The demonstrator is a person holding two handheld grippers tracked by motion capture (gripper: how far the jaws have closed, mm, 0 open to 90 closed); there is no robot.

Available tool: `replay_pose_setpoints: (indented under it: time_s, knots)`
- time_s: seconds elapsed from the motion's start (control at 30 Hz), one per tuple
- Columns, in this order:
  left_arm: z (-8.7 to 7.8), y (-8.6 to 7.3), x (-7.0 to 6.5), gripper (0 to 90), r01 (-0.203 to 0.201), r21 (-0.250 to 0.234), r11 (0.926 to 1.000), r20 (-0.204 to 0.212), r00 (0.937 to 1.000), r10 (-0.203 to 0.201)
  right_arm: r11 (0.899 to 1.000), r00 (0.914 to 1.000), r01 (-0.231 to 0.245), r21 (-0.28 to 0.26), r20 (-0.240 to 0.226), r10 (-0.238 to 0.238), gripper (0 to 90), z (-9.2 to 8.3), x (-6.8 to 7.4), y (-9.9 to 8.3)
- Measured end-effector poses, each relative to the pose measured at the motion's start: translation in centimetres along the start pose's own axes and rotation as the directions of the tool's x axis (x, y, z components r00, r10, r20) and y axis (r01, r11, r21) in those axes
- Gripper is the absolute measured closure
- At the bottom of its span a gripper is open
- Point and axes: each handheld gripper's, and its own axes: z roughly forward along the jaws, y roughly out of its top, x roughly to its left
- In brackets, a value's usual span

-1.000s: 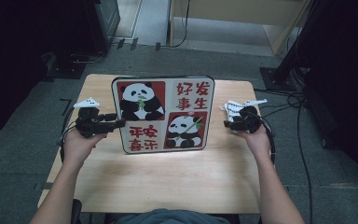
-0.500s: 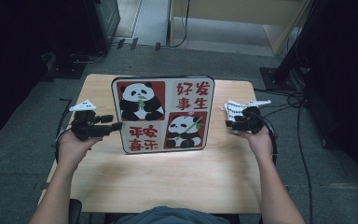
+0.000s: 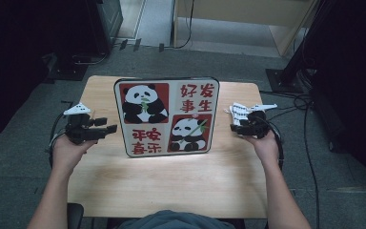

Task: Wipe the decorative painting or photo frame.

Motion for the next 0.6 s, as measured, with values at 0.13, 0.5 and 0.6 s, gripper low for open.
replay_pose_setpoints:
  time_s: [0.13,0.5,0.6]
  knots:
    - [0.3,-0.1,0.6,37.6,-0.002,-0.001,1.0000,-0.035,0.9994,0.002,1.000,0.9999,0.016,0.003,-0.003,-0.016,45.4,0.1,0.1,0.0]
    - [1.5,-0.4,2.4,36.4,0.081,0.029,0.9963,-0.119,0.9899,-0.077,0.999,0.9993,0.036,-0.005,-0.012,-0.036,44.9,0.3,0.3,0.1]
    - [1.6,-0.4,2.5,38.4,0.107,0.017,0.9941,-0.149,0.9834,-0.103,0.999,0.9993,0.037,-0.002,-0.010,-0.037,44.9,0.3,0.3,0.1]
